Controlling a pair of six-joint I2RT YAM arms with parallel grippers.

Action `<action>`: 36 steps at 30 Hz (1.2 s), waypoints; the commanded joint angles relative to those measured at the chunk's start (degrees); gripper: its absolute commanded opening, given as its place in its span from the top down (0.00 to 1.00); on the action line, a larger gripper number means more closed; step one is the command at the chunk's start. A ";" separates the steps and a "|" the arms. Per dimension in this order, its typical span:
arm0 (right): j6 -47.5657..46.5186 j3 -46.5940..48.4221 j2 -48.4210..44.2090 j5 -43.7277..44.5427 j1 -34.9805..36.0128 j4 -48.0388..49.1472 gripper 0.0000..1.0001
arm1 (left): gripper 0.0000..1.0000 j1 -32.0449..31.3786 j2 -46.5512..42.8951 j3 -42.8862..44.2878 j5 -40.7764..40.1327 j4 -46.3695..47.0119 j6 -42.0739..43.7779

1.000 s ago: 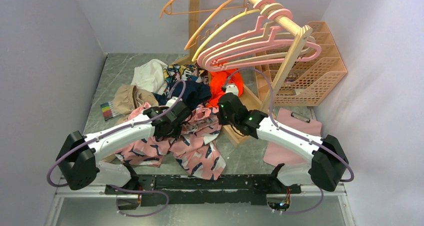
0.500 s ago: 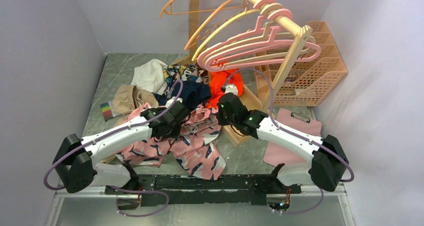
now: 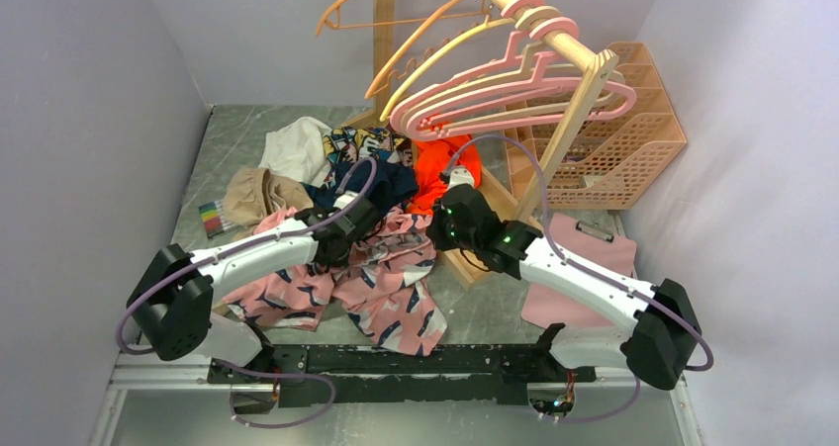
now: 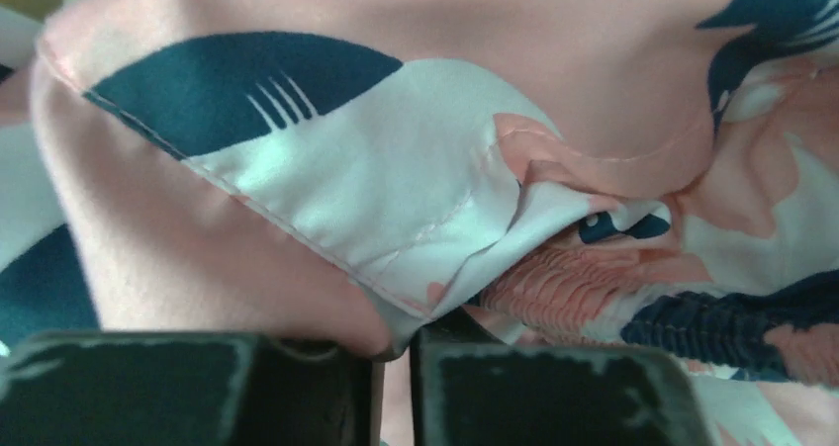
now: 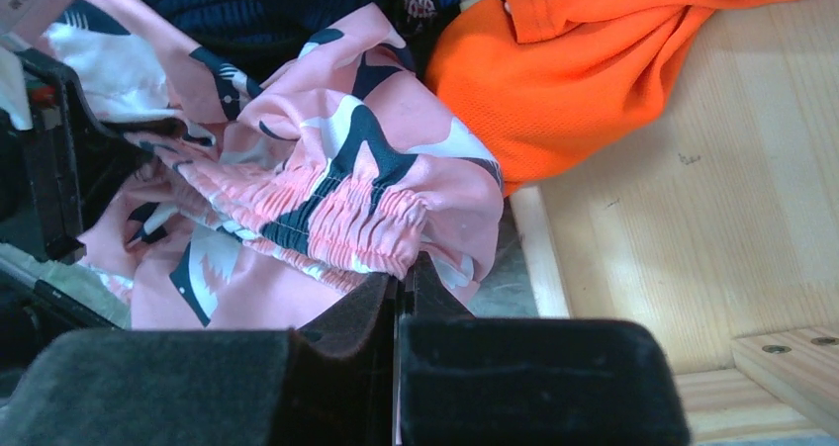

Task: Place the shorts on the hanger
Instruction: Adjust the shorts at the center of the board.

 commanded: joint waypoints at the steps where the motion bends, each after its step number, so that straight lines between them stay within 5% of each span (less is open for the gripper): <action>1: -0.28 -0.91 -2.40 -0.84 -0.52 0.15 1.00 | 0.93 0.57 -1.06 2.31 -4.19 -0.55 -0.15; 7: -1.01 -0.45 -2.22 -1.42 -0.56 -0.04 1.00 | 0.93 0.54 -12.27 7.57 -6.54 -5.34 -2.78; 15: -1.76 1.78 -0.21 -1.18 -0.57 1.10 1.00 | 0.93 0.65 -25.15 18.80 -0.98 -1.45 4.41; 30: 3.29 -0.17 6.46 -0.04 -0.59 1.39 1.00 | 0.93 10.76 -15.03 7.47 16.08 11.37 6.57; 33: 4.14 -0.22 6.50 0.18 -0.56 1.35 1.00 | 0.84 10.79 -15.13 8.16 16.48 11.51 6.96; 36: 4.99 -0.13 6.37 0.68 -0.52 1.24 1.00 | 0.64 10.82 -16.69 8.61 16.20 9.60 6.10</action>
